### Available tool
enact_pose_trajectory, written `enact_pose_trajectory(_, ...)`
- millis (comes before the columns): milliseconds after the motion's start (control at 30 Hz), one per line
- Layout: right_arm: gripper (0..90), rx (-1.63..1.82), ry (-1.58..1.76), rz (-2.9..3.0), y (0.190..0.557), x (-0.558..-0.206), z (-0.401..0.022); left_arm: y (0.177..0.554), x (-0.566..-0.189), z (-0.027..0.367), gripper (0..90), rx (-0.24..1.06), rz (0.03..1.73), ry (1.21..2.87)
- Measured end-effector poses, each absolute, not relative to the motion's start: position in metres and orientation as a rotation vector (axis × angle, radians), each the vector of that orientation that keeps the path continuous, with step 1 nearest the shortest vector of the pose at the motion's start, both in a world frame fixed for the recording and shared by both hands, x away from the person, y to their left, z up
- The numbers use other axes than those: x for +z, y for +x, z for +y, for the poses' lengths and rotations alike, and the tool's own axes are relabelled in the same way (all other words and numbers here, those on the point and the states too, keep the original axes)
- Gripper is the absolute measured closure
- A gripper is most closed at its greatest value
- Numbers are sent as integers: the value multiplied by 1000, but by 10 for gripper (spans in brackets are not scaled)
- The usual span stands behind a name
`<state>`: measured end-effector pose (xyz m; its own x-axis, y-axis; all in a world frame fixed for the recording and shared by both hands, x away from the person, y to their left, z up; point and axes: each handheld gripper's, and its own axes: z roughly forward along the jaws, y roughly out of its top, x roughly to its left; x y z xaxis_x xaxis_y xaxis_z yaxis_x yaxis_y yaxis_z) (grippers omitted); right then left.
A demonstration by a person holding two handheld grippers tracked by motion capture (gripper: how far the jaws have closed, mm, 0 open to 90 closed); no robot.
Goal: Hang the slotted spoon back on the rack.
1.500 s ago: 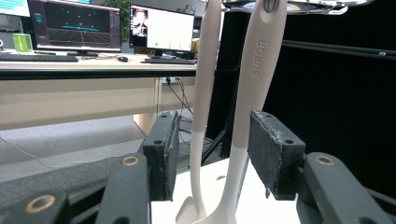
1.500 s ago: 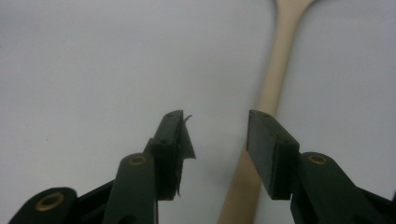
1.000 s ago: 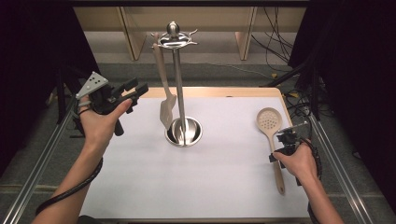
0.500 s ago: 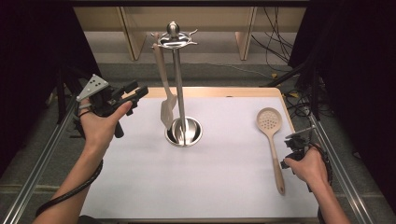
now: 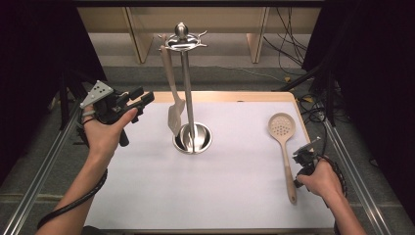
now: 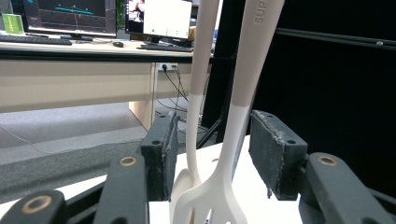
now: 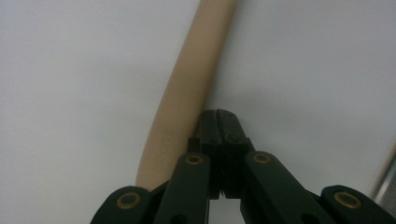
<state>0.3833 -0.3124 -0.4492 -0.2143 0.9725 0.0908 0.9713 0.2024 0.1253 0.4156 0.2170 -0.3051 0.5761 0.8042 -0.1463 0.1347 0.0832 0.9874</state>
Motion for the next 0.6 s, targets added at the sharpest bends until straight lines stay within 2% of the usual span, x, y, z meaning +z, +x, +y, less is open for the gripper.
enact_pose_trajectory(200, 900, 284, 1830, 2578, 394, -453, -298, 416, -308, 218, 510, 602, 867, 1427)
enact_pose_trajectory(600, 900, 325, 1702, 2620, 417, -452, -240, 415, -308, 221, 510, 601, 873, 1417)
